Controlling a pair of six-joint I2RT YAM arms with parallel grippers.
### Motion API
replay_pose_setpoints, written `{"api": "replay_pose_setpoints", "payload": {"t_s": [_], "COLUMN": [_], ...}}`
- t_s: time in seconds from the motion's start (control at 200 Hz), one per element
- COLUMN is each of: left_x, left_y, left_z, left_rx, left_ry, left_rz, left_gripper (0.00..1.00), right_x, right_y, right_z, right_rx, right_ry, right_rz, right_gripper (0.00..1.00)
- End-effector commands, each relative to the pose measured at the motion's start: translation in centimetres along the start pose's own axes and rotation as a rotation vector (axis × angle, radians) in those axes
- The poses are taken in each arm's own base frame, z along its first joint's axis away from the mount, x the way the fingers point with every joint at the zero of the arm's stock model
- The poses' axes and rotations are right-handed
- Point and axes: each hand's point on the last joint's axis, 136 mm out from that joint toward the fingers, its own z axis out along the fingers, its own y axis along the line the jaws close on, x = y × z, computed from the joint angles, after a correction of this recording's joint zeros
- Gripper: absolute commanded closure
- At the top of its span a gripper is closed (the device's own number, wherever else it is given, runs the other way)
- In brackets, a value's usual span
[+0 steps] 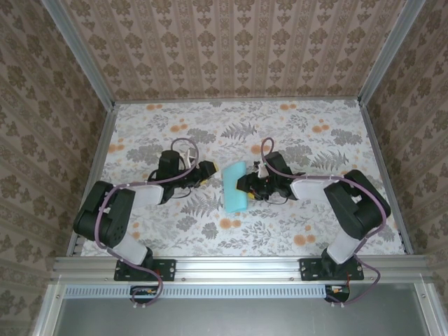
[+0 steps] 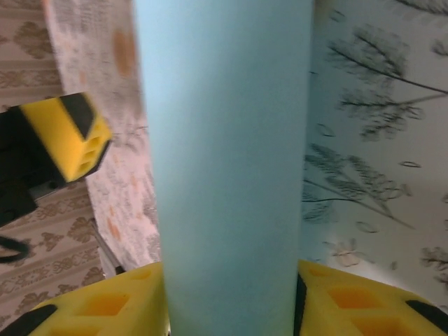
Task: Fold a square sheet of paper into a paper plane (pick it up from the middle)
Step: Fold the square sheet of paper in half at the center of the table.
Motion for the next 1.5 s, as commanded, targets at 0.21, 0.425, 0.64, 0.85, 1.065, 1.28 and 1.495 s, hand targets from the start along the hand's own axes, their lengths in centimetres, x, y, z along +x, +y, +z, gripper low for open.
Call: {"api": "replay_pose_setpoints", "payload": {"t_s": [0.21,0.425,0.64,0.85,1.065,1.28,1.495], "left_x": [1.9,3.8,4.2,4.5,3.8,2.7,2.2], "left_y": [1.1,0.5,0.1,0.2,0.0,0.0,-0.1], "left_z": [1.4,2.6,3.5,4.1,4.0,3.8,3.8], "left_rx": [-0.041,-0.040,-0.028,-0.025,-0.047,-0.070,-0.085], "left_ry": [0.076,0.148,0.178,0.199,0.170,0.088,0.080], "left_rz": [-0.004,0.019,0.038,0.038,0.052,0.094,0.113], "left_gripper": [0.38,0.42,0.51,0.56,0.56,0.56,0.54], "right_x": [-0.2,-0.3,-0.2,0.0,0.5,1.4,1.9], "right_y": [-2.6,-3.4,-4.0,-5.2,-7.5,-9.9,-11.6], "right_z": [-0.2,-0.9,-1.8,-2.1,-2.3,-2.3,-2.6], "right_rx": [0.150,0.204,0.265,0.321,0.429,0.533,0.599], "right_ry": [-0.005,-0.034,-0.048,-0.044,-0.029,0.003,-0.003], "right_rz": [0.029,0.036,0.025,0.045,0.107,0.165,0.231], "right_gripper": [0.45,0.39,0.40,0.45,0.50,0.51,0.51]}}
